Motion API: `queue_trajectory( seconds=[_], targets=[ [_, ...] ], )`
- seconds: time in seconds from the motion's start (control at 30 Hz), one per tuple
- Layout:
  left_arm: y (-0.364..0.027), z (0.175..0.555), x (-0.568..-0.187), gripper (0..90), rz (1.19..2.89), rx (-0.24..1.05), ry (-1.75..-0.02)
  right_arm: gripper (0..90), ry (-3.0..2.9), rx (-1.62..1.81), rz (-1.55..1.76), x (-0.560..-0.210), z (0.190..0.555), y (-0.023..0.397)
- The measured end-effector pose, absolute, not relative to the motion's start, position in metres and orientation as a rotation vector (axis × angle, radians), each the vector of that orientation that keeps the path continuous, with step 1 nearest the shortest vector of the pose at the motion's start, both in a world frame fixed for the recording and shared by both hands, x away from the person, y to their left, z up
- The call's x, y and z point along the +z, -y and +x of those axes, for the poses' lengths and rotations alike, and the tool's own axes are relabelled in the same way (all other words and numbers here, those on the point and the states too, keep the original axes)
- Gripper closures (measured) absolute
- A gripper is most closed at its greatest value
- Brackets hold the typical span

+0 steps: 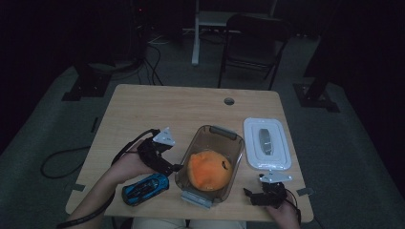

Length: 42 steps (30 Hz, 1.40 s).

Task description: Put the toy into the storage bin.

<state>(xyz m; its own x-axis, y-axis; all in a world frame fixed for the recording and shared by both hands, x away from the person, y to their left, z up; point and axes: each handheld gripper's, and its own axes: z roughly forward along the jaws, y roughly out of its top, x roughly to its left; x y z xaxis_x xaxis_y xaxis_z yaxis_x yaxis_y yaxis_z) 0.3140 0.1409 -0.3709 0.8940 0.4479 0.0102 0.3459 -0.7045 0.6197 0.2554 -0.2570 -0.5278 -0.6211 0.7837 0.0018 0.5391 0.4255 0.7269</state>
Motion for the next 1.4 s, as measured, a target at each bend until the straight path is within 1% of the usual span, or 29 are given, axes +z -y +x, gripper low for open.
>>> queue_trajectory(
  seconds=[0.2, 0.37, 0.87, 1.07, 1.13, 1.23, 1.27, 1.4],
  targets=[
    [-0.162, 0.312, -0.378, 17.9, 2.417, 0.221, -0.618, 13.5, -2.347, 1.012, 1.136, -0.528, 0.255, 0.257],
    [-0.177, 0.310, -0.388, 18.0, 2.409, 0.194, -0.642, 13.4, -2.347, 1.012, 1.135, -0.528, 0.255, 0.257],
    [-0.212, 0.300, -0.421, 18.1, 2.430, 0.153, -0.731, 13.4, -2.348, 1.012, 1.137, -0.528, 0.255, 0.257],
    [-0.221, 0.295, -0.435, 17.8, 2.411, 0.144, -0.776, 13.4, -2.348, 1.012, 1.137, -0.528, 0.255, 0.257],
    [-0.222, 0.294, -0.439, 10.9, 2.422, 0.152, -0.801, 13.4, -2.348, 1.012, 1.137, -0.528, 0.255, 0.257],
    [-0.223, 0.292, -0.446, 10.6, 2.430, 0.148, -0.821, 13.4, -2.348, 1.012, 1.137, -0.528, 0.255, 0.257],
    [-0.223, 0.291, -0.448, 9.3, 2.438, 0.149, -0.823, 13.4, -2.348, 1.011, 1.137, -0.528, 0.255, 0.257],
    [-0.223, 0.287, -0.457, 9.4, 2.472, 0.145, -0.808, 13.4, -2.348, 1.012, 1.137, -0.528, 0.255, 0.257]
  ],
)
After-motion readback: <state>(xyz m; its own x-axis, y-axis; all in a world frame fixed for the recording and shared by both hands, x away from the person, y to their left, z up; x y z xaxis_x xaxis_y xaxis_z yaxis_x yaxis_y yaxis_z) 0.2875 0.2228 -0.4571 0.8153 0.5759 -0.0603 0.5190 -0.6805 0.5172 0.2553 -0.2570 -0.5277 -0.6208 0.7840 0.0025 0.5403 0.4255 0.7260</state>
